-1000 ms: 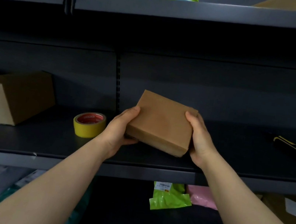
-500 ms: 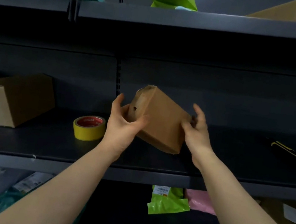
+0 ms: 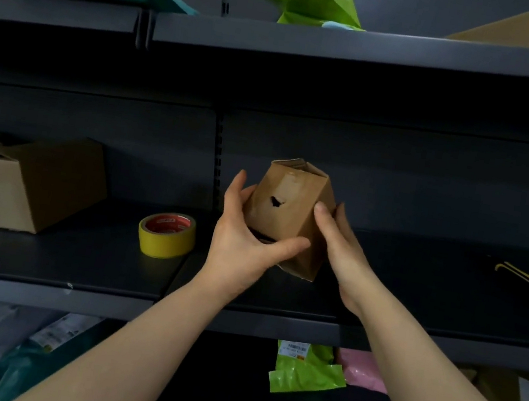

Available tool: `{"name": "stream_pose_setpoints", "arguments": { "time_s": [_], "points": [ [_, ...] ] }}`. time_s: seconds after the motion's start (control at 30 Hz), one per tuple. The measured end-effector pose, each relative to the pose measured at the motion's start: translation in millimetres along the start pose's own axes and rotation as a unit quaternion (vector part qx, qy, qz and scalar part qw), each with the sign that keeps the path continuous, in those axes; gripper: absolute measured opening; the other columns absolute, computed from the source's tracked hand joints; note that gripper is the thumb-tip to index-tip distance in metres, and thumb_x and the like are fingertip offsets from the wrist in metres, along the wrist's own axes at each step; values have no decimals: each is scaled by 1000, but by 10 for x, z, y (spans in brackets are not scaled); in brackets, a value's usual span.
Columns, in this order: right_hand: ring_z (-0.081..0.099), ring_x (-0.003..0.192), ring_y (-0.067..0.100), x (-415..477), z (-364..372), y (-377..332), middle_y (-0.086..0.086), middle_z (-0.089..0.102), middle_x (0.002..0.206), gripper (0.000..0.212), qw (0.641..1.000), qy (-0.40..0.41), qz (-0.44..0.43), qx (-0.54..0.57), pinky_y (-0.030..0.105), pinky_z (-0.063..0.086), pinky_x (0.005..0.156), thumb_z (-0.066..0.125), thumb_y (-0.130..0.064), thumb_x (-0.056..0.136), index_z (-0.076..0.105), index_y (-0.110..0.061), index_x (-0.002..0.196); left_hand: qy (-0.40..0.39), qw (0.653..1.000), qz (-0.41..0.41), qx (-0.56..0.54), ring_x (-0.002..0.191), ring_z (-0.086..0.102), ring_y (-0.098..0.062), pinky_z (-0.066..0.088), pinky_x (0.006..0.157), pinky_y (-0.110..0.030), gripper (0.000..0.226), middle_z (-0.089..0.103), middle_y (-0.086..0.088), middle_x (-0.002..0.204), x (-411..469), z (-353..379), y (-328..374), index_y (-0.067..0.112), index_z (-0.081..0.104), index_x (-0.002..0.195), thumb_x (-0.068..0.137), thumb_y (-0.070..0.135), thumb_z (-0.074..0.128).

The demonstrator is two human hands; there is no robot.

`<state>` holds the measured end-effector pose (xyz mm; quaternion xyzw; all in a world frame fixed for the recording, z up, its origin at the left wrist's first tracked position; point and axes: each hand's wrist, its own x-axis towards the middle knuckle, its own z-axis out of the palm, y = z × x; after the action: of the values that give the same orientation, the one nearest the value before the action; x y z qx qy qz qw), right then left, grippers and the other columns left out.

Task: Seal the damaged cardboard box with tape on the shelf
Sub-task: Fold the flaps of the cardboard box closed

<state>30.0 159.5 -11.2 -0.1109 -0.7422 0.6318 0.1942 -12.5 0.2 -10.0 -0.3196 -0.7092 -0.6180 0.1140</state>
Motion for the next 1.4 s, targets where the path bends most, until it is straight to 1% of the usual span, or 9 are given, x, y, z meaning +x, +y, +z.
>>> {"name": "stream_pose_setpoints", "arguments": {
  "time_s": [0.1,0.23,0.37,0.47,0.57,0.77,1.0,1.2,1.4],
  "points": [
    [32,141,17,26,2,11,-8,23,159,108,996,-25,-2,80,45,28,116,53,-85,66,4,-44,153,-19,1000,8,5,127,37,6,30,94,-3,131,37,15,147,-11,7,6,28,6,156,56,43,90],
    [50,126,15,-19,-8,-30,-6,53,140,57,988,-35,-57,136,42,40,107,41,-63,92,37,-42,144,-45,999,13,-2,133,40,2,36,109,-20,126,41,15,147,3,-22,-21,27,8,156,62,32,92],
    [54,123,15,-41,-63,-33,-6,56,136,39,976,-32,-99,190,40,46,102,42,-39,101,43,-41,140,-65,997,26,-16,134,42,2,39,113,-33,118,43,16,146,31,-58,-89,25,11,155,67,11,88],
    [56,122,19,-68,-90,9,-2,60,132,38,963,-30,-107,246,43,46,103,42,-26,100,47,-36,137,-81,996,39,-9,135,40,4,38,111,-25,117,41,14,148,29,-59,-105,27,13,155,68,4,87],
    [56,123,23,-82,-102,68,2,62,131,40,955,-29,-97,280,50,44,104,46,-33,97,49,-29,137,-98,993,58,20,133,39,8,37,104,-12,114,40,19,146,6,-29,-93,30,17,153,67,2,86],
    [58,117,20,-104,-137,101,3,60,127,50,962,-13,-106,250,39,53,89,56,-32,80,51,-28,130,-88,982,87,140,129,40,-3,43,99,-23,117,33,17,138,-19,39,-121,44,21,148,58,25,93],
    [58,114,11,-95,-119,88,-10,64,117,41,974,-9,-157,160,34,48,99,54,-2,91,58,-29,121,-89,982,11,167,117,37,-1,32,84,-11,128,33,12,138,-78,86,-316,41,7,153,59,25,93],
    [50,119,-2,-89,-61,96,-12,49,136,48,981,-17,-156,113,19,46,87,46,10,89,60,-30,110,-95,985,-26,139,131,42,-14,44,107,-43,126,32,5,146,-69,94,-402,35,10,155,61,30,92],
    [45,123,6,-55,55,173,-19,45,133,42,986,75,-147,3,19,44,87,50,1,90,56,-35,111,-102,979,-39,170,121,51,-12,48,102,-39,93,43,4,138,-112,67,-462,24,32,149,73,38,83]
  ]
}}
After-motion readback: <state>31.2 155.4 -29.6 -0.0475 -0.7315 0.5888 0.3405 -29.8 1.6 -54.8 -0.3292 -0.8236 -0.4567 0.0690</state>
